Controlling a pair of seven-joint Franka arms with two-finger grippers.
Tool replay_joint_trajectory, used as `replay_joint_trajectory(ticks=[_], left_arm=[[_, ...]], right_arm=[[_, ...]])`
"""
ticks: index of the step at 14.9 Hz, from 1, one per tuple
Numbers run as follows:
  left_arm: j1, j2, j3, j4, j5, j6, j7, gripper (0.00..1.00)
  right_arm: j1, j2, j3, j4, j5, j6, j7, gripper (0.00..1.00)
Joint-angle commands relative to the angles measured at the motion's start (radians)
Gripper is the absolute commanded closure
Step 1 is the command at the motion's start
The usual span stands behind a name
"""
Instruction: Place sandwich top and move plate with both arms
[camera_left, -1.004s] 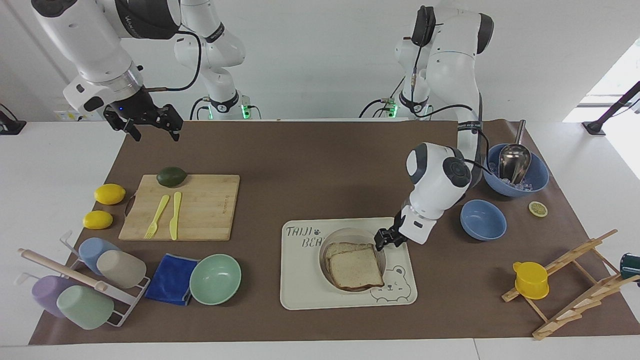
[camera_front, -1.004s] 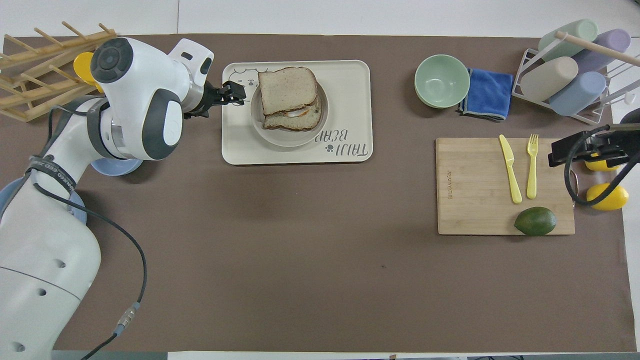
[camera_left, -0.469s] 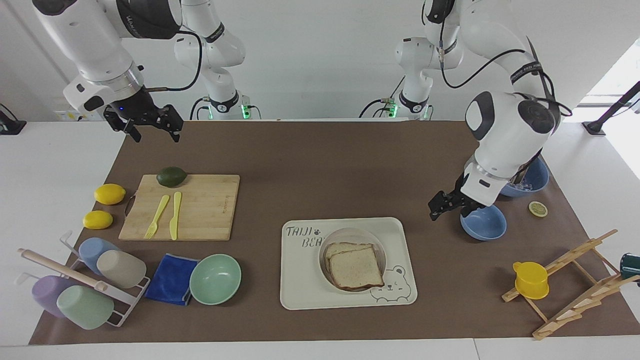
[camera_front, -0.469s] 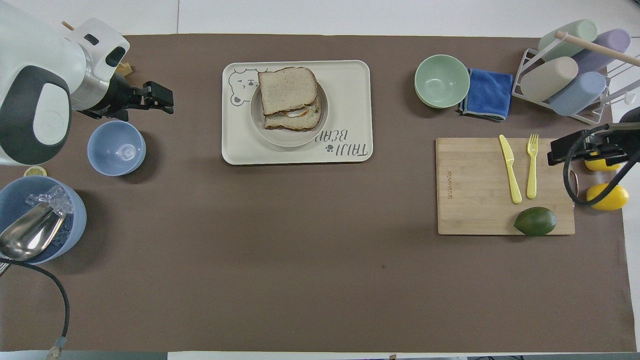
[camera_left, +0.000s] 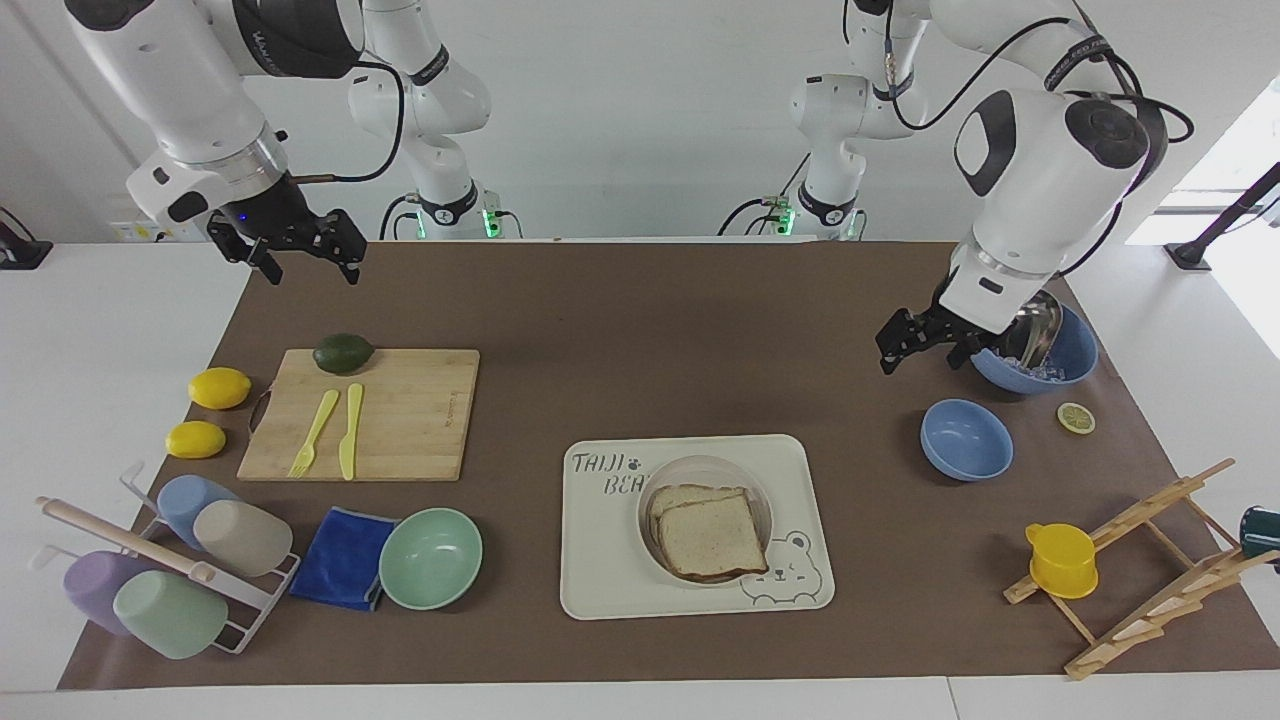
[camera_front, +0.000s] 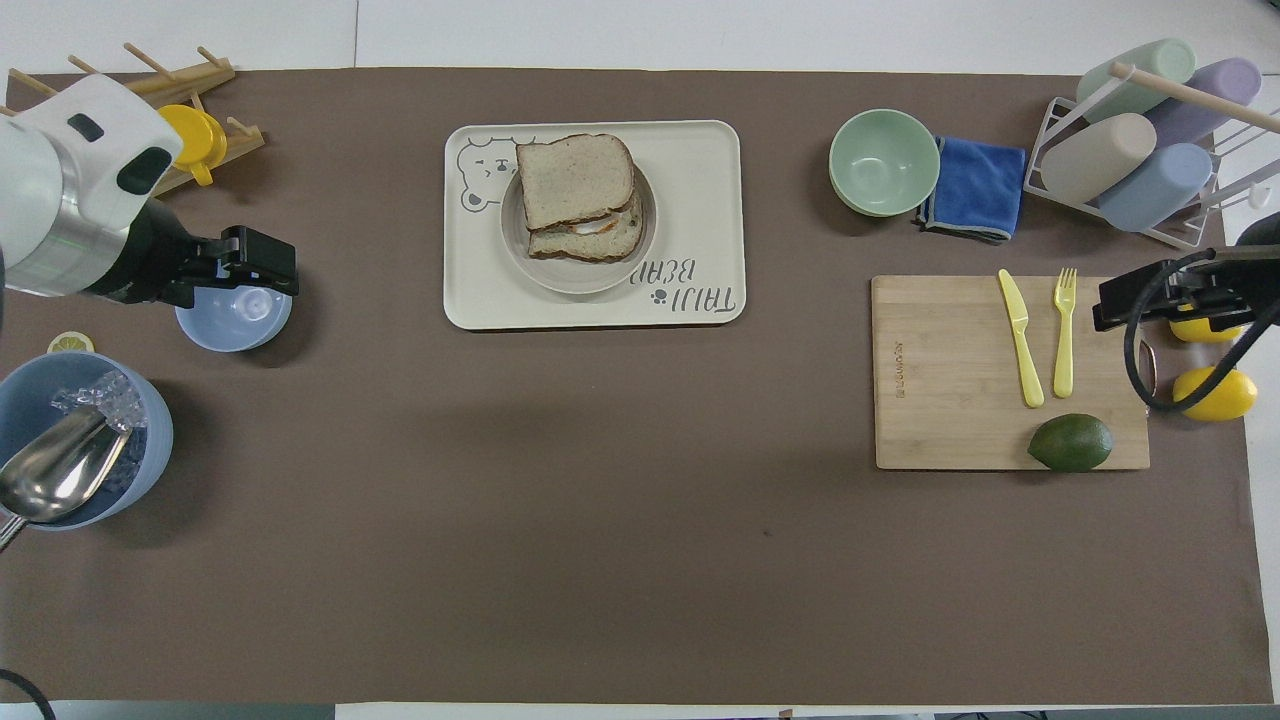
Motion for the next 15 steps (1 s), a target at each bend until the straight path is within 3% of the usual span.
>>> replay_joint_trajectory(ticks=[1, 7, 12, 15], left_arm=[[0.002, -0.140, 0.004, -0.154, 0.021, -0.012, 0.011, 0.00], [-0.012, -0.118, -0.002, -0.121, 0.069, 0.040, 0.011, 0.00], [-0.006, -0.045, 0.001, 0.022, 0.077, -0.091, 0.012, 0.00], [-0.012, -0.054, 0.003, -0.015, 0.077, -0.118, 0.012, 0.00]], right_arm=[[-0.010, 0.006, 0.006, 0.009, -0.003, 0.007, -0.025, 0.00], [-0.007, 0.004, 0.006, 0.009, -0.010, -0.002, -0.028, 0.00], [-0.007, 0.004, 0.006, 0.009, -0.010, -0.004, -0.028, 0.00], [-0.008, 0.004, 0.006, 0.009, -0.010, -0.006, -0.028, 0.00]])
